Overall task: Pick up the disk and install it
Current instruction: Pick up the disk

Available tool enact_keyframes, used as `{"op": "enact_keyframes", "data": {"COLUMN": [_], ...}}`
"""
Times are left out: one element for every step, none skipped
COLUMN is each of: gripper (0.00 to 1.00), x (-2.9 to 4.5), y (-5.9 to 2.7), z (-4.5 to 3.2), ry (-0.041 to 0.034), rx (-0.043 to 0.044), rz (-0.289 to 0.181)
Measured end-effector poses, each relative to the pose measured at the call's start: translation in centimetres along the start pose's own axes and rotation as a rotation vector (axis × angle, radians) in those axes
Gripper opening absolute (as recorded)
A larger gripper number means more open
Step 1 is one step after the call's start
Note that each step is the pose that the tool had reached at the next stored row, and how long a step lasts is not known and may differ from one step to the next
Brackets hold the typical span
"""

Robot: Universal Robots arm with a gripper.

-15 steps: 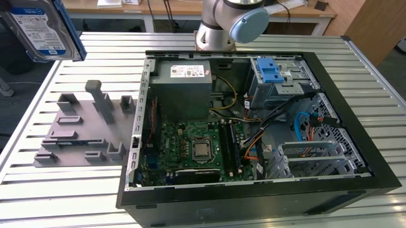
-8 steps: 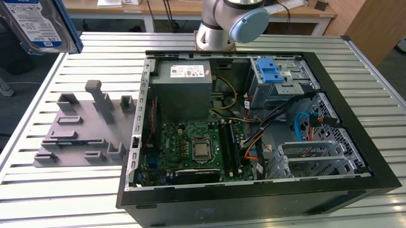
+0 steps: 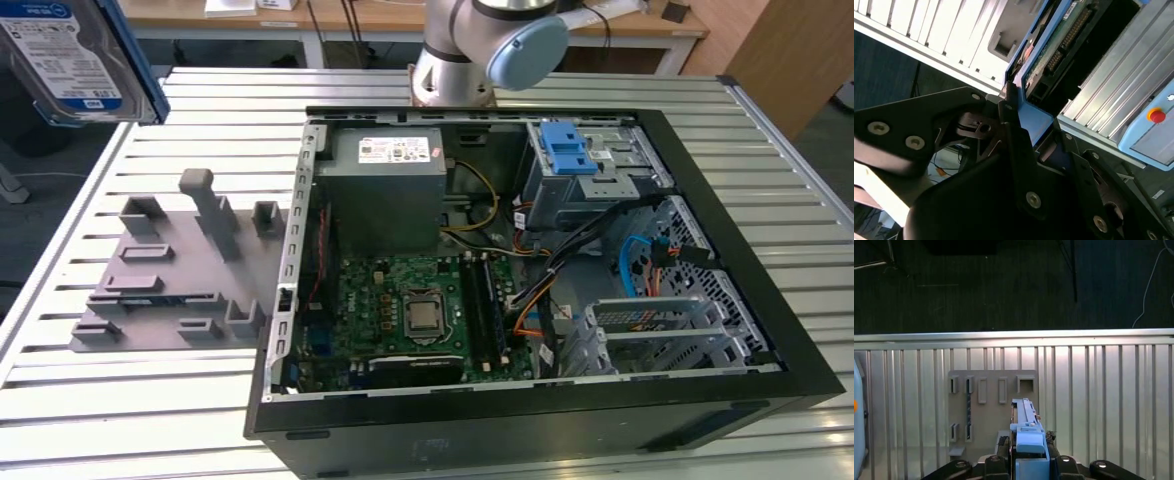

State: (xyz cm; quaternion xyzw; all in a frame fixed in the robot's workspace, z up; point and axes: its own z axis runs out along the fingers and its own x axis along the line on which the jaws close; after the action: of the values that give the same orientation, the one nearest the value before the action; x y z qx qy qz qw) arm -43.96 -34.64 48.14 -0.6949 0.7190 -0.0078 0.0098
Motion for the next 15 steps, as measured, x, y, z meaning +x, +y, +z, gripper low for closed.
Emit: {"op": "enact_keyframes", "data": {"gripper": [0.36, 0.36, 0.36, 0.36, 0.36, 0.36, 0.36, 0.36, 0.36, 0.36, 0.36, 0.36, 0.36, 0.36, 0.36], "x": [0.35, 0.72, 1.13, 1.52, 1.88, 2.2, 2.44, 2.61, 2.71, 2.76, 2.79, 2.82, 2.82, 2.82, 2.82], "y": [-0.01, -0.02, -0.04, -0.05, -0.06, -0.07, -0.08, -0.09, -0.11, -0.19, -0.3, -0.46, -0.64, -0.8, -0.94], "z": [0.01, 0.02, 0.02, 0.04, 0.06, 0.05, 0.06, 0.05, 0.05, 0.06, 0.06, 0.06, 0.07, 0.07, 0.08], "ry": [0.0, 0.0001, 0.0001, 0.0, 0.0, 0.0001, 0.0001, 0.0001, 0.0001, 0.0, 0.0001, 0.0001, 0.0001, 0.0001, 0.0], "rx": [0.0, 0.0, -0.0001, 0.0001, 0.0001, 0.0, 0.0, 0.0, -0.0001, 0.0001, -0.0001, -0.0002, -0.0003, -0.0005, -0.0004], "rz": [0.0, 0.0, 0.0, 0.0, 0.0, 0.0, 0.0, 0.0, 0.0, 0.0, 0.0, 0.0, 0.0, 0.0, 0.0]}}
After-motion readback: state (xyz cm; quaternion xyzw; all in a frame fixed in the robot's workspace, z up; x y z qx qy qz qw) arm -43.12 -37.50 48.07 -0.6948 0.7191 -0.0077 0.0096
